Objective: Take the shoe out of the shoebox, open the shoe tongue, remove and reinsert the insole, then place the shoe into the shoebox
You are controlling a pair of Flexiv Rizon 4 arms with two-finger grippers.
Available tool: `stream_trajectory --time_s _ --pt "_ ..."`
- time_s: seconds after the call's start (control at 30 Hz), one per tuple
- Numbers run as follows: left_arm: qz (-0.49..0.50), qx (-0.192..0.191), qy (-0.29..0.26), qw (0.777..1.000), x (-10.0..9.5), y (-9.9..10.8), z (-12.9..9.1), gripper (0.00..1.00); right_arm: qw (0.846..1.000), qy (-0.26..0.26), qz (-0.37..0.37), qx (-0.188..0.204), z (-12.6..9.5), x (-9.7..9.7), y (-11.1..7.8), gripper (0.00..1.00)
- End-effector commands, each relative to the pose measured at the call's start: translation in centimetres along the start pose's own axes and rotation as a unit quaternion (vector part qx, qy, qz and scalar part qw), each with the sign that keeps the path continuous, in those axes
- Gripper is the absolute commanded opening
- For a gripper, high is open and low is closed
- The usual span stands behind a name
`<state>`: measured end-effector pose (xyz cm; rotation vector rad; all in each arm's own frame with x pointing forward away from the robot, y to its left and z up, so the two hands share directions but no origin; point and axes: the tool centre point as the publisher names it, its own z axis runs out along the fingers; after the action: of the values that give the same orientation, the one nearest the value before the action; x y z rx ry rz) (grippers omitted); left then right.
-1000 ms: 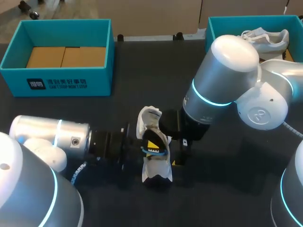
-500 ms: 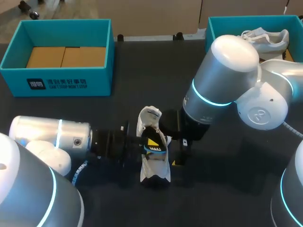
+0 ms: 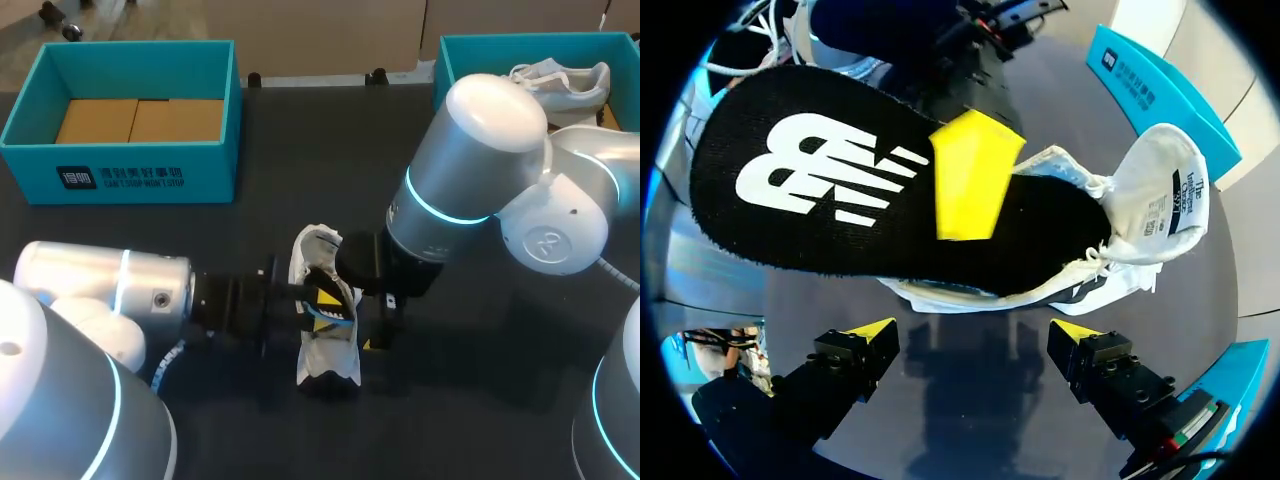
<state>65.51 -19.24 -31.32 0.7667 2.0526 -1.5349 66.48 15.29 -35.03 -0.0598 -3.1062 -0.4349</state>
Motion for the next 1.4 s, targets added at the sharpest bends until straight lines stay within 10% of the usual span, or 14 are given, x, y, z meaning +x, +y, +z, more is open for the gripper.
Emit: stream_trajectory --time_s 0.03,0.2,0.3,1.33,1.4 --pt "0.003 -0.004 -0.001 1.0 0.3 -1.6 -0.6 0.22 1.0 -0.001 0.0 -0.001 0.2 0.1 0.0 1.0" --pt "0.008 -0.004 0.012 1.0 0.3 -2.1 -0.3 0.21 1.0 -0.001 0.0 -0.001 0.2 0.1 0.0 1.0" --pt "0.011 -0.007 0.016 1.0 0.5 -1.9 0.0 0.0 1.0 -0.001 0.0 -0.001 0.2 0.1 0.0 1.0" --pt "0.086 -0.032 0.018 0.996 0.7 2.4 1.2 0.0 1.0 -0.001 0.0 -0.001 0.2 0.1 0.0 1.0" --pt "0.085 -0.031 0.019 0.996 0.7 2.0 1.0 0.35 1.0 -0.001 0.0 -0.001 0.2 0.1 0.0 1.0"
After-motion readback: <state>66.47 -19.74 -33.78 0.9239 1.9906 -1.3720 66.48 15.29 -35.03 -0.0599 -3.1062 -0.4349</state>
